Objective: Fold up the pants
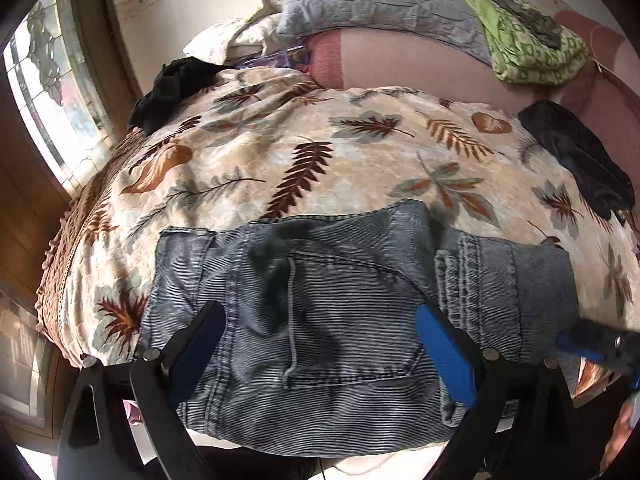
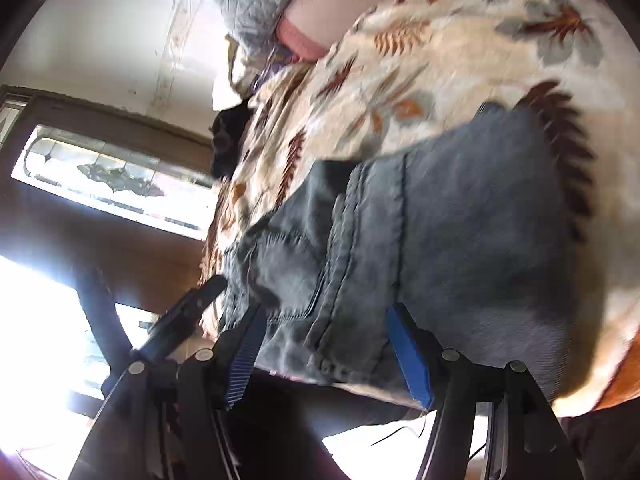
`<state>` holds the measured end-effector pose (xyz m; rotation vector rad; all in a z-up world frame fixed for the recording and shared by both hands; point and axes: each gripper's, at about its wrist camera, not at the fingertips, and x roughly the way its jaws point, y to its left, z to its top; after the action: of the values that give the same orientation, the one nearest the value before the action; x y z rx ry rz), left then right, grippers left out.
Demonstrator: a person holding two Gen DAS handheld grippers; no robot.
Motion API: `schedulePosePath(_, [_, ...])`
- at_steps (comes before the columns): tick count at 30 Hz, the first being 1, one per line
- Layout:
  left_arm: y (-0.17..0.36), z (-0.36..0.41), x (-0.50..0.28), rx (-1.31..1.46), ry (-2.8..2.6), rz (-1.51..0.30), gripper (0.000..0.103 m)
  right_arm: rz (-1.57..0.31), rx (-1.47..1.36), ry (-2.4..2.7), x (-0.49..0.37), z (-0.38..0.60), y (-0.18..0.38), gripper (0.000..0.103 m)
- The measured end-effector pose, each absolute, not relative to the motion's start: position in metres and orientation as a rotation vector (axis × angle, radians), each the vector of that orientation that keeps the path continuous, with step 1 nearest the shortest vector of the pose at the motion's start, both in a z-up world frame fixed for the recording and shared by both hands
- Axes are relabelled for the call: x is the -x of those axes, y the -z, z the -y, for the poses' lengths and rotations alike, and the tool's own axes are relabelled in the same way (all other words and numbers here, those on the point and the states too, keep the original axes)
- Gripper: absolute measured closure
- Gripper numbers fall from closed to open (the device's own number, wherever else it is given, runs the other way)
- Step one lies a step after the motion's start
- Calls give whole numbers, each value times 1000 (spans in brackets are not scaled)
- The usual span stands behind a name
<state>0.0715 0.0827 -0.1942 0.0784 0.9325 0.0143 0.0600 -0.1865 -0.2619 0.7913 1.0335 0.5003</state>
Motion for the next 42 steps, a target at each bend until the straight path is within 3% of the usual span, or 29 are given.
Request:
schedulePosePath(2, [199,-59,-70,-117,29,-933,7,-996,-758,-430,-68,209,258,40])
schedulePosePath(4, [208,-37,-71,-154,62,-935,7,-980,-731,-379,-78,222,260,64])
schedulePosePath(11, [273,0,-81,-269,59,-1073,7,-1028,-649,-291,-129,218,293,66])
schedulePosePath(13, [279,-5,-78,-222,74,-1063,7,-1038,-680,-278,-136,218,308,72])
schedulePosePath(17, [269,-15,-78,-197,96,-1079,7,-1029,-680,-299,-124,223,293,70])
schedulePosePath(23, [218,-56,-53,-218,-10,-928,7,-914,-614,-370,-77,223,252,69])
schedulePosePath(26, [191,-103,-45,-196,-122,-883,7,-890,-567,-380,-63,213,236,61])
schedulePosePath(28, [176,-145,-40,-136,-196,-870,7,-885,-531,-403,-56,201,225,50])
schedulePosePath(31, [160,-214,-23,-15,-314,-853,7,-857,-510,-462,-48,183,211,49])
schedulePosePath(36, [168,-294,6,127,-472,-855,7,-870,-454,-545,-38,147,203,48])
schedulePosePath(42, [193,-302,19,144,-535,-875,7,-853,-278,-563,-26,104,191,48])
